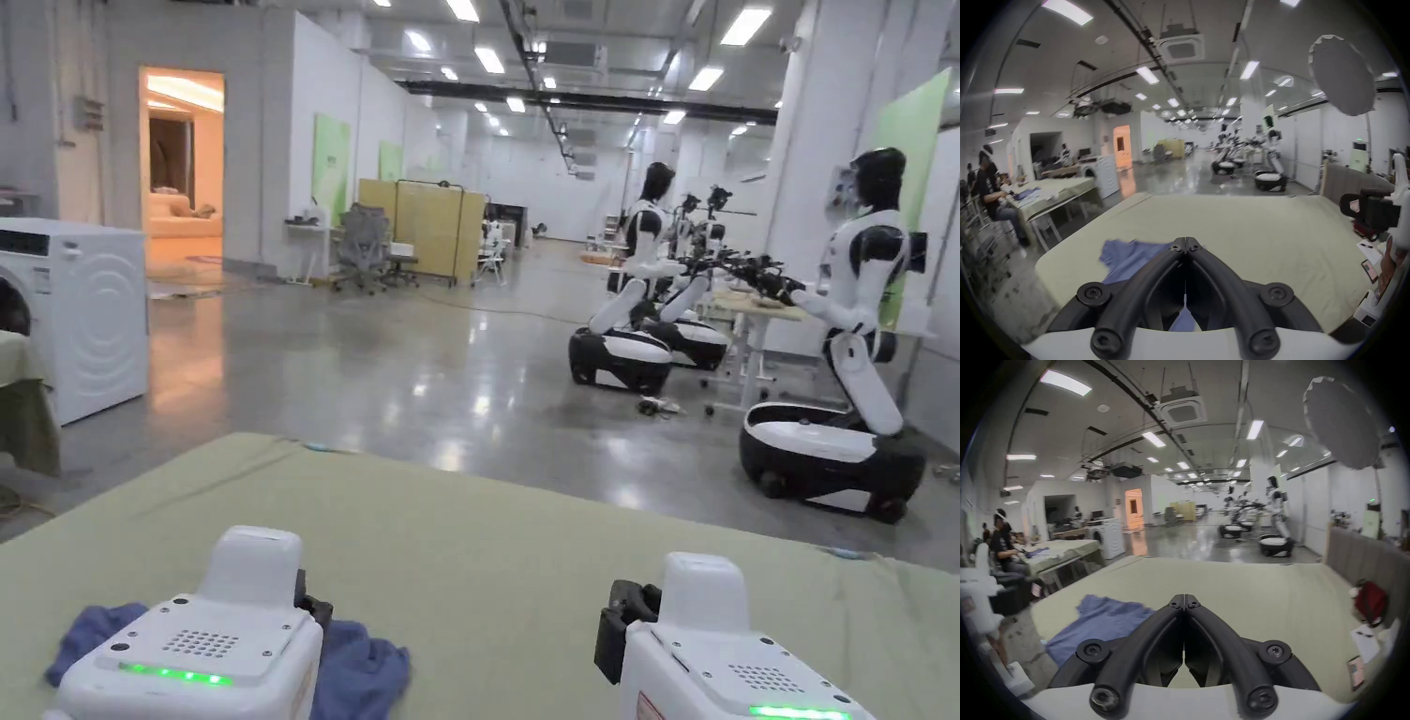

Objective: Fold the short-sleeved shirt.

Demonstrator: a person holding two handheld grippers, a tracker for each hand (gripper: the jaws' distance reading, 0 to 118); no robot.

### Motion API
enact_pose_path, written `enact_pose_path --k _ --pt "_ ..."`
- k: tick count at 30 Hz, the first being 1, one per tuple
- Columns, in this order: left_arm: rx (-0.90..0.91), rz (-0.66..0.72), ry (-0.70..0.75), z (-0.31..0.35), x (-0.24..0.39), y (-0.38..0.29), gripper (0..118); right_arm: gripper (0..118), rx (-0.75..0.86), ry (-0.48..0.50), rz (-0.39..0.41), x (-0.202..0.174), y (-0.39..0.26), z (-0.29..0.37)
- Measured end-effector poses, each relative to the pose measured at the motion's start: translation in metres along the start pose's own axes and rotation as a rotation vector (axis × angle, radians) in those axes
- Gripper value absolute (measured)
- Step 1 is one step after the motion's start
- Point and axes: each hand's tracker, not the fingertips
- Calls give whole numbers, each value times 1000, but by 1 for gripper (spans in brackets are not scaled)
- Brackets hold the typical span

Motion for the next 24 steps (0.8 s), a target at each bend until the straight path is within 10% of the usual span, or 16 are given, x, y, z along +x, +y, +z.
enact_pose_path --k 3,10,13,24 --pt "-191 -14 54 -19 -43 -24 0 3 -45 154 -46 -37 -9 -23" --pt "-481 6 15 -150 -99 -67 5 3 -119 179 41 -71 -45 -66" --pt "-568 17 -42 -212 -95 -80 116 3 -174 136 74 -61 -62 -87" --pt "-780 4 -16 -382 -52 -182 115 3 -290 -27 50 5 -91 -137"
